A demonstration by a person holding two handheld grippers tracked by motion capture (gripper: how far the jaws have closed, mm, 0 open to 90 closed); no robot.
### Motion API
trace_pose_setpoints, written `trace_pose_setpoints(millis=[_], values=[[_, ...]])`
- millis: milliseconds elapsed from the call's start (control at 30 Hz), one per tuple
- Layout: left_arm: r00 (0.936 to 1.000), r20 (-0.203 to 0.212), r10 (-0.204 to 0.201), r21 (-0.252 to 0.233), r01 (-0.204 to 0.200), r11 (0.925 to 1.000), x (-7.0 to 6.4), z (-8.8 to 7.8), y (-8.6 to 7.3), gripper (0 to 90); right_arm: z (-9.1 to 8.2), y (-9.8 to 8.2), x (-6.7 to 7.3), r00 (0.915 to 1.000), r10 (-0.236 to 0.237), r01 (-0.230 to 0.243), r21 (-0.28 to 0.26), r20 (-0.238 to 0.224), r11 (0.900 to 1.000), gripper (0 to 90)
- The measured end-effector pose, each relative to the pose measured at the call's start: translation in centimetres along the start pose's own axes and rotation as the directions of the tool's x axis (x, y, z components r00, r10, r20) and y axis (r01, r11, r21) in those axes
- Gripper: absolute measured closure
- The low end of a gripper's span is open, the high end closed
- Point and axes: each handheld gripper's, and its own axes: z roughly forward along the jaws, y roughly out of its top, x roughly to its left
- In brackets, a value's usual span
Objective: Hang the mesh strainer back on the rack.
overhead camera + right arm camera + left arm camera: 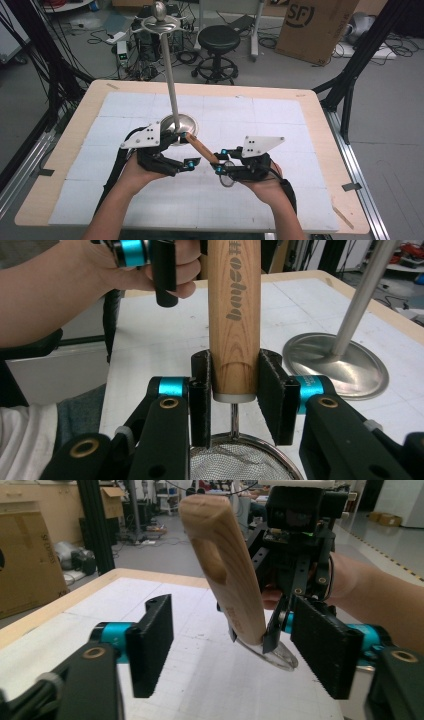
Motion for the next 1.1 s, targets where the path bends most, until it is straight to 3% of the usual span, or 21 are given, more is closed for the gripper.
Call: trace_pose_setpoints(millis=[233, 433, 1000, 1100], values=[[0.9995, 0.001, 0.03, -0.007, -0.03, 0.9995, -0.1, 0.0, 0.0, 52.4, 0.4, 0.1, 0.1, 0.9999, -0.003, 0.003, -0.002, -0.013, 1.0, 68.7], [0.9987, 0.011, 0.05, -0.012, -0.05, 0.9987, -0.3, 0.1, 0.0, 59.8, 1.1, 0.0, 0.3, 0.9995, -0.009, 0.009, 0.009, -0.029, 1.0, 68.7], [0.9988, 0.043, 0.024, -0.072, -0.021, 0.9972, -0.4, 0.6, 0.3, 66.2, 1.5, 0.0, 0.5, 0.9991, -0.024, 0.023, -0.016, -0.036, 1.0, 68.7], [0.9983, 0.05, 0.03, -0.061, -0.027, 0.9978, -0.5, 1.1, 0.4, 66.3, 1.8, 0.1, 0.5, 0.9989, -0.024, 0.023, -0.028, -0.039, 0.999, 68.7]])
